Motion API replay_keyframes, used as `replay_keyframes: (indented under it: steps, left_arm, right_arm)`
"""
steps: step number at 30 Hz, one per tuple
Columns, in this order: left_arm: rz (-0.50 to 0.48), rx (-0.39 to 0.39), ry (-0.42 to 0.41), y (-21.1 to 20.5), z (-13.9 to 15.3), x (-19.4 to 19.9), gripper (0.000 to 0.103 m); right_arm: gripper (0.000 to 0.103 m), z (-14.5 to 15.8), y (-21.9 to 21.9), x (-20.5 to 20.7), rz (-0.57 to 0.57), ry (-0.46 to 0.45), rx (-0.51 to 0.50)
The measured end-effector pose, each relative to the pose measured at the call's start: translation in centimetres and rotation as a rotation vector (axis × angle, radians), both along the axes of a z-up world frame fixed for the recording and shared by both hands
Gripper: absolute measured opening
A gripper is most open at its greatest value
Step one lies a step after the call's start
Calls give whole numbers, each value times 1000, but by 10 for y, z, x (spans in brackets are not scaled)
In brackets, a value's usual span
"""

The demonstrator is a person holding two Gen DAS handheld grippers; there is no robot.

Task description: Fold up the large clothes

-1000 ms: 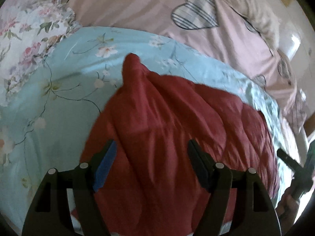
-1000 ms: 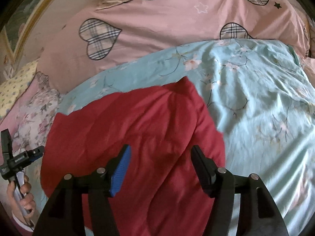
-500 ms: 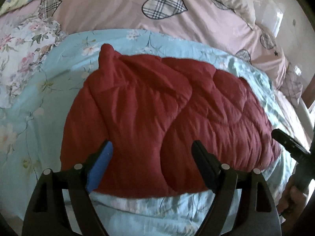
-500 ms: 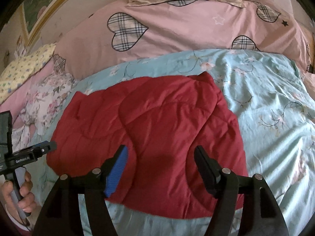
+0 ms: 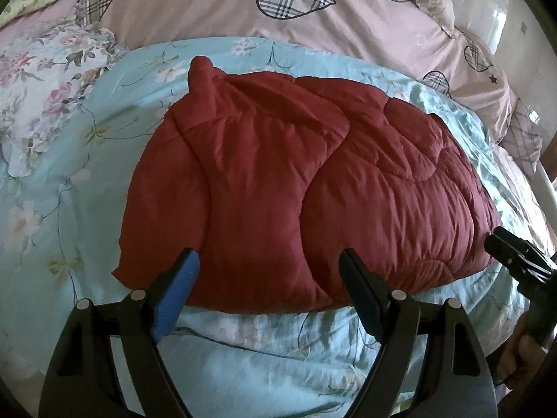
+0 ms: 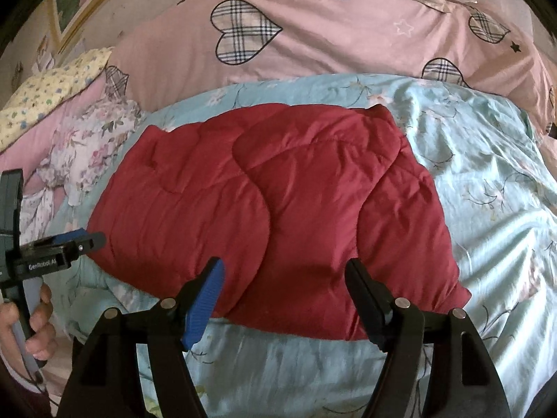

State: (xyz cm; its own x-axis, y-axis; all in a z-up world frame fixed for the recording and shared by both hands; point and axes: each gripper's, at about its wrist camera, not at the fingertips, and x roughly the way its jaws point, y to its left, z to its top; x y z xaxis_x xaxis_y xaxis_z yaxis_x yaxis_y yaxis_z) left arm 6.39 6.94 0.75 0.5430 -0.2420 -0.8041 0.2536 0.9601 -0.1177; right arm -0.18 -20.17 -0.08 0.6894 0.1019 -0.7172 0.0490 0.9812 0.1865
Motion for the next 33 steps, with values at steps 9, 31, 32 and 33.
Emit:
replay_keyframes:
  steps: [9,31,32,33]
  left_arm:
    - [-9,57,-3,-4,-2,-3,84]
    - [6,111,62,-19,-15,35,98]
    - [5,119,63,-21,-17,38,100]
    - [4,126,62,-22,-19,41,101]
  right_arm:
    - [77,-6,7,-2,2,30,-23]
    - [82,-23,-12,38,-37,75,-50]
    - [82,-25,-14,40,-44,78,-45]
    - [82,-28,-17,42,-53,80,-42]
